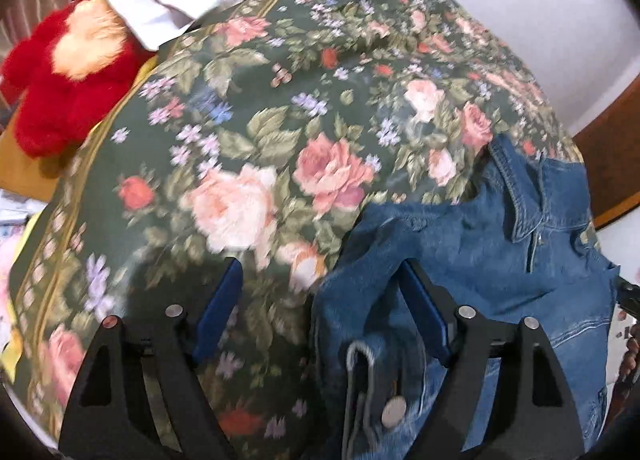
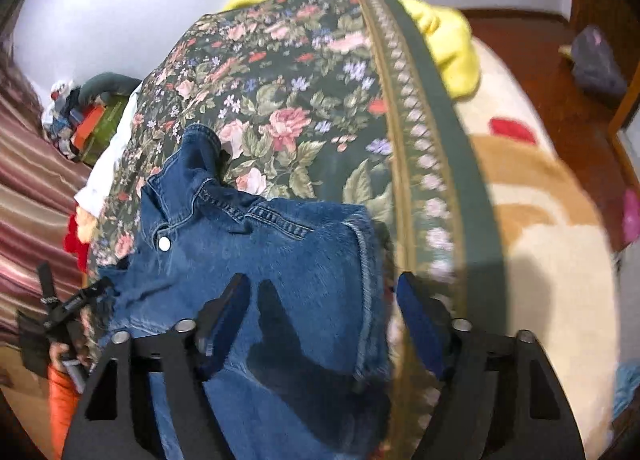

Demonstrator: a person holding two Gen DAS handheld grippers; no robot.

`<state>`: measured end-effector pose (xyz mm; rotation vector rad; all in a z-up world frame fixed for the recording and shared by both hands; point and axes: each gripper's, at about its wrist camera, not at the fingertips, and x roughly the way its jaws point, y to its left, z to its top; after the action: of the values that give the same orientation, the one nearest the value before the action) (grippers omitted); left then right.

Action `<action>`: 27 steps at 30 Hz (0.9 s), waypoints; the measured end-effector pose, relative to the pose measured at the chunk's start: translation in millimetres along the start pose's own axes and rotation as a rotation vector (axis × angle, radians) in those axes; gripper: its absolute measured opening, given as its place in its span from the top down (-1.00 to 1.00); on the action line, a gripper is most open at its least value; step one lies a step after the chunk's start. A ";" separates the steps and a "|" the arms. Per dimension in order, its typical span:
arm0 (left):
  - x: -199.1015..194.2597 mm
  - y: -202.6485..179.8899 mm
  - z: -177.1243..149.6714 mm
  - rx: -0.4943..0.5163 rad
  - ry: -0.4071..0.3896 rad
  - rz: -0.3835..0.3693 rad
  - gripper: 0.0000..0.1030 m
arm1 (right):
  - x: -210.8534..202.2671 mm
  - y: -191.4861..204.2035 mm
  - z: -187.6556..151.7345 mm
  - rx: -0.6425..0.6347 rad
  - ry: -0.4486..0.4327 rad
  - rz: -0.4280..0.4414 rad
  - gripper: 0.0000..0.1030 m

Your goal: Fold large clothes

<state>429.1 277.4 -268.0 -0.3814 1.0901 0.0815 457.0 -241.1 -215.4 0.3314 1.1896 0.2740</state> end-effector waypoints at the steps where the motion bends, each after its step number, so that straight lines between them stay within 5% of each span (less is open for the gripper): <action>1: 1.3 -1.2 1.6 0.015 0.001 -0.021 -0.54 | 4.6 -1.4 0.2 0.011 0.004 0.002 -0.25; 5: 22.8 -0.3 2.4 -0.038 0.086 -0.145 0.27 | 13.8 -2.2 3.2 0.029 -0.019 0.021 0.00; 9: 29.9 -6.7 2.2 -0.058 0.078 -0.119 0.53 | 17.8 -2.0 9.0 0.029 -0.031 0.000 0.59; 12: 22.5 -20.3 8.3 -0.010 0.041 -0.061 0.81 | 4.2 8.8 22.3 -0.030 -0.109 -0.007 0.70; 15: -5.0 -52.4 27.5 0.121 -0.076 0.050 0.84 | -10.1 34.9 44.8 -0.102 -0.173 -0.020 0.74; 21: -54.4 -65.0 70.1 0.096 -0.234 0.029 0.84 | -14.9 91.1 76.1 -0.289 -0.266 -0.133 0.77; 27: -14.4 -25.0 91.0 0.027 -0.130 0.104 0.84 | 30.2 99.3 100.7 -0.328 -0.234 -0.228 0.76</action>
<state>505.9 286.8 -212.0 -0.2909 0.9809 0.1814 558.4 -149.2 -168.7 -0.0587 0.9226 0.2198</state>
